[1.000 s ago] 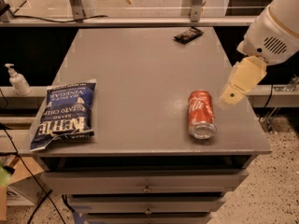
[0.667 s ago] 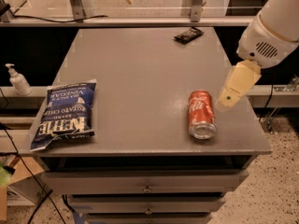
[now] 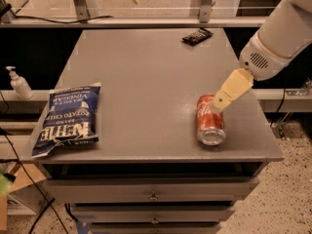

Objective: Place coke can upright

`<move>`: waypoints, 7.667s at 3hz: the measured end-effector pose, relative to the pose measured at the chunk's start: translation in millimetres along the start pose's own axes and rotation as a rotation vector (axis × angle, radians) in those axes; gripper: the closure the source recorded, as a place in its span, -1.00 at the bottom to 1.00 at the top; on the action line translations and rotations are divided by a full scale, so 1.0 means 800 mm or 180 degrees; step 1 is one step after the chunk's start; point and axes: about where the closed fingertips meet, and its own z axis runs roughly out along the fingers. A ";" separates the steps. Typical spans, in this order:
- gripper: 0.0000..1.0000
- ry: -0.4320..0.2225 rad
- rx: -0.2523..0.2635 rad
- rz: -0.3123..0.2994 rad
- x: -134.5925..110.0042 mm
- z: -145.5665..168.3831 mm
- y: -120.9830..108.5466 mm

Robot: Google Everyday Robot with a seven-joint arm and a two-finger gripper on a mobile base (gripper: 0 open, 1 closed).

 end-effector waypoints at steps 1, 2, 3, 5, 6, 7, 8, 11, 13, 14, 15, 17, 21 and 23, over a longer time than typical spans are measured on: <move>-1.00 -0.0120 -0.0140 0.0427 0.001 0.024 -0.004; -1.00 -0.0207 -0.0304 0.0690 -0.005 0.040 0.007; -1.00 0.0039 -0.0331 0.0834 -0.006 0.067 0.023; -0.67 0.0430 -0.0242 0.0925 -0.007 0.098 0.041; -0.22 0.0457 -0.0050 0.0838 -0.020 0.082 0.043; 0.23 0.0337 0.0051 0.0677 -0.039 0.054 0.047; 0.71 0.0085 -0.0056 0.0516 -0.057 0.036 0.045; 1.00 -0.1248 -0.0013 -0.0525 -0.104 -0.034 0.035; 1.00 -0.1349 0.0172 -0.0921 -0.102 -0.034 0.040; 1.00 -0.1721 0.0265 -0.1031 -0.110 -0.028 0.039; 1.00 -0.2193 0.0367 -0.1181 -0.131 -0.036 0.035; 1.00 -0.2931 0.0433 -0.1312 -0.167 -0.050 0.017; 0.68 -0.3145 0.0962 -0.1454 -0.199 -0.013 -0.045; -0.25 -0.3168 0.0793 -0.1242 -0.197 0.008 -0.073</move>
Offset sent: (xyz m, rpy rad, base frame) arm 0.0064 0.0276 -0.0425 0.2432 0.1159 -0.2530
